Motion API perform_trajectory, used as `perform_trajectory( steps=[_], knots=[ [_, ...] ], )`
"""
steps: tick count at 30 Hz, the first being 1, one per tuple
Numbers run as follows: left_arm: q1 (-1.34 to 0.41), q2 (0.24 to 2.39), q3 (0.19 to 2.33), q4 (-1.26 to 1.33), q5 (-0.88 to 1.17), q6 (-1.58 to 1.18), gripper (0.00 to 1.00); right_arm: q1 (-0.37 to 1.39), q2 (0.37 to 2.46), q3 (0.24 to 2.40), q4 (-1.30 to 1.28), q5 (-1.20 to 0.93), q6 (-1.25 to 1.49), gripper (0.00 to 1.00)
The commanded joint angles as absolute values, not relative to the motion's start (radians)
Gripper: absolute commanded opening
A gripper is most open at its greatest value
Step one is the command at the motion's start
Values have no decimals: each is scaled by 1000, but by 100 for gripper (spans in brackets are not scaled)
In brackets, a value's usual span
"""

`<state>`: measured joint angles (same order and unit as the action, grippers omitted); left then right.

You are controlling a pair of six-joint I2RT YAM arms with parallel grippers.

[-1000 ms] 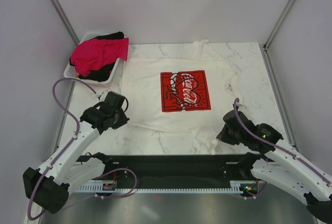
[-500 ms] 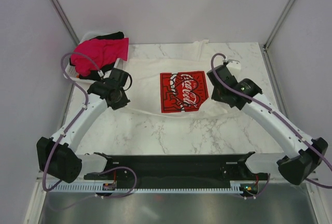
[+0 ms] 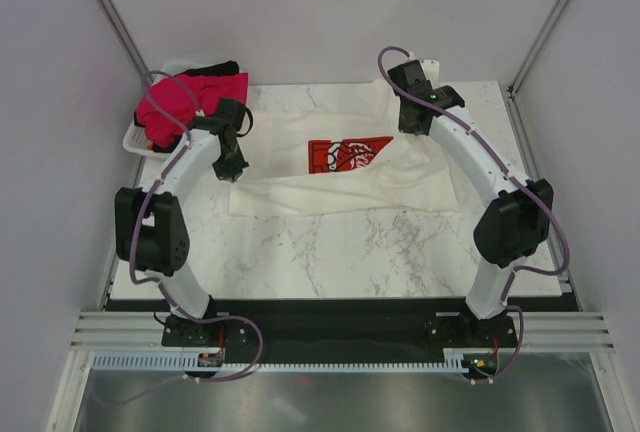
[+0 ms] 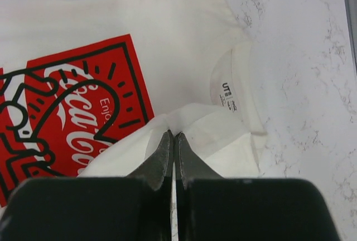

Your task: Fold and stack the t-shirts

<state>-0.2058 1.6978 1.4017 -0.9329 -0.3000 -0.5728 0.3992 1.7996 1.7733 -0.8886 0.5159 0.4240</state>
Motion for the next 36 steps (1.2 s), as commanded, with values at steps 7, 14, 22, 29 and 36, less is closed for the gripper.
perform_trajectory(
  steps=[7, 14, 22, 29, 36],
  knots=[
    [-147, 2000, 1692, -936, -187, -454, 38, 321, 2200, 2241, -975, 612, 327, 80],
    [-152, 1769, 1464, -884, -205, -486, 75, 258, 1979, 1874, -866, 514, 443, 98],
    [-132, 1496, 1074, -677, -154, -583, 76, 5, 1566, 1105, -549, 27, 588, 91],
    [-118, 1451, 910, -517, -130, -646, 78, -133, 1585, 1008, -471, -61, 535, 84],
    [-110, 1476, 833, -430, -167, -706, 78, -137, 1640, 993, -405, -106, 535, 74]
  ],
)
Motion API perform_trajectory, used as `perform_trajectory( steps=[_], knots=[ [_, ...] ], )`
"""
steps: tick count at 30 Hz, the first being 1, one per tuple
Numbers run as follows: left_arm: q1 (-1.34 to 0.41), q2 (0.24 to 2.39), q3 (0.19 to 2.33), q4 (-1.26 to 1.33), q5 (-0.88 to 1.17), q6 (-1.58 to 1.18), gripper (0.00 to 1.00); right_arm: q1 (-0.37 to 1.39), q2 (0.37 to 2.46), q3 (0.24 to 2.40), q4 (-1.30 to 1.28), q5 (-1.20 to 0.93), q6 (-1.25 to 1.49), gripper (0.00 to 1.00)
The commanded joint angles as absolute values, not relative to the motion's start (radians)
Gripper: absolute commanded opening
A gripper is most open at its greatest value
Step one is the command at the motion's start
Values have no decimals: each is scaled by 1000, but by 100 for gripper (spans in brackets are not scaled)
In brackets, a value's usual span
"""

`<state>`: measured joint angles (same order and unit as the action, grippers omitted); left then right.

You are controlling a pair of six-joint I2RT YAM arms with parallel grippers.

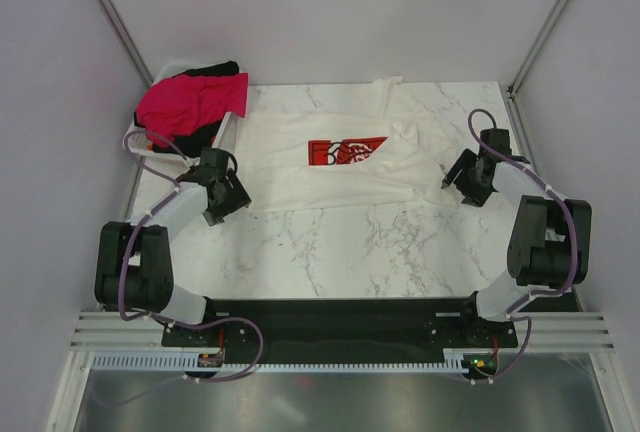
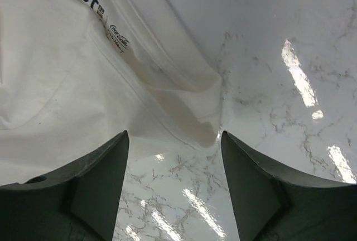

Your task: Fold and stack the t-shirts

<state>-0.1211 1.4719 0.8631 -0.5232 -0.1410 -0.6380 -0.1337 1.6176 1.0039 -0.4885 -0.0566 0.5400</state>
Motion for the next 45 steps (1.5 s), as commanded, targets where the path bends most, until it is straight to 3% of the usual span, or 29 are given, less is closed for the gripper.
perform_trajectory(
  steps=[1, 5, 7, 8, 9, 10, 12, 13, 16, 22, 32, 38, 41, 42, 43, 45],
  knots=[
    [-109, 1483, 824, -407, -170, -713, 78, -135, 1647, 991, -397, -106, 534, 72],
    [-109, 1526, 807, -361, -170, -739, 73, -137, 1684, 985, -385, -106, 531, 59],
    [-109, 1554, 813, -359, -179, -749, 70, -137, 1686, 982, -377, -101, 532, 45],
    [-109, 1578, 822, -353, -181, -753, 59, -137, 1684, 983, -382, -98, 531, 38],
    [-109, 1591, 825, -347, -179, -756, 52, -135, 1681, 983, -382, -95, 531, 23],
    [-109, 1598, 828, -342, -178, -761, 34, -137, 1678, 985, -385, -88, 529, 17],
    [-109, 1615, 847, -341, -178, -762, 17, -137, 1666, 988, -396, -83, 534, 2],
    [-109, 1615, 856, -342, -175, -761, 3, -137, 1660, 989, -403, -80, 534, 0],
    [-109, 1595, 902, -388, -179, -738, 2, -137, 1631, 1034, -463, -34, 528, 0],
    [-109, 1453, 946, -523, -248, -686, 2, -138, 1513, 1146, -650, 320, 520, 0],
    [-109, 1231, 755, -572, -195, -719, 2, -163, 1323, 904, -667, 238, 575, 0],
    [-109, 1060, 651, -655, -164, -793, 2, -241, 1151, 746, -683, 79, 635, 14],
    [-110, 933, 621, -689, -126, -836, 7, -265, 1051, 680, -695, 43, 672, 49],
    [-110, 873, 623, -725, -123, -838, 11, -267, 1031, 672, -698, 37, 681, 72],
    [-112, 853, 630, -745, -126, -844, 31, -267, 1005, 669, -701, 32, 684, 81],
    [-126, 786, 640, -779, -94, -861, 56, -268, 991, 678, -718, 34, 680, 96]
  ],
)
